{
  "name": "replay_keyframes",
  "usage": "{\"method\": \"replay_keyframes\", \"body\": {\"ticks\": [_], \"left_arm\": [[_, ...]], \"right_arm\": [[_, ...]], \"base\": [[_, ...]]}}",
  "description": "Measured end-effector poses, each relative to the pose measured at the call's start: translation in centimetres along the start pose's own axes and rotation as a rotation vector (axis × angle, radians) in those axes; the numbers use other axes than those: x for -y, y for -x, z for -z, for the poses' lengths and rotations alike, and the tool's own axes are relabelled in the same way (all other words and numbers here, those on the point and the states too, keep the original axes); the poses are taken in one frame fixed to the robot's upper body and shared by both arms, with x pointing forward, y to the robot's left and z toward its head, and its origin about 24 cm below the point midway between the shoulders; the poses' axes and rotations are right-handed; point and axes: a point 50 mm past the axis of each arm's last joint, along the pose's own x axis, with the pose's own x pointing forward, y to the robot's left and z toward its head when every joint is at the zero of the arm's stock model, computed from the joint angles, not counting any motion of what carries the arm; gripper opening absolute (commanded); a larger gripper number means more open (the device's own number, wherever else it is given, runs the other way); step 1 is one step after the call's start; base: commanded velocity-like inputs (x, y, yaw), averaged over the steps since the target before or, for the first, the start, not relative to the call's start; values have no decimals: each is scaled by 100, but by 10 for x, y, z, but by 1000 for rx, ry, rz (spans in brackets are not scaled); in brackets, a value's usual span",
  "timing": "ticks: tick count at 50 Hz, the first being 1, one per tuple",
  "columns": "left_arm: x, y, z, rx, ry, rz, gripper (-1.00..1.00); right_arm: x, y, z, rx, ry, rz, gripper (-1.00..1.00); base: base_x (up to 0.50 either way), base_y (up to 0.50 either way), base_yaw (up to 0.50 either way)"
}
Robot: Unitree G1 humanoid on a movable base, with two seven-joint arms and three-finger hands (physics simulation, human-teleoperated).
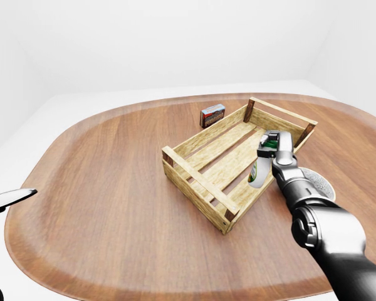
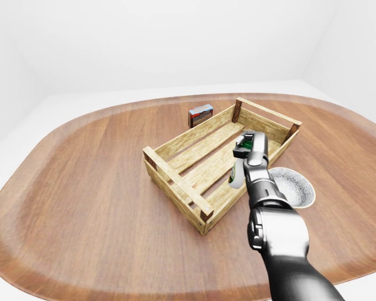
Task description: Pick up the salad dressing and put it in the tray.
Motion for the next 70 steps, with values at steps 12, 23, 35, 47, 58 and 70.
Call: {"method": "replay_keyframes", "body": {"ticks": [12,23,35,47,58,70], "left_arm": [[0,0,1,-4,1,2,100],[1,0,0,0,2,4,100],[2,0,-1,3,2,7,100],[4,0,-1,5,2,11,100],[5,1,-2,10,4,15,100],[7,1,-2,10,6,19,100]], "right_arm": [[3,1,2,-6,2,59,-100],[4,1,4,-10,-4,92,-100],[5,2,8,2,71,102,100],[5,4,16,7,152,105,100],[6,5,23,-4,174,102,100],[7,3,14,22,184,87,100]], "base": [[0,0,0],[0,0,0],[0,0,0],[0,0,0],[0,0,0],[0,0,0]]}}
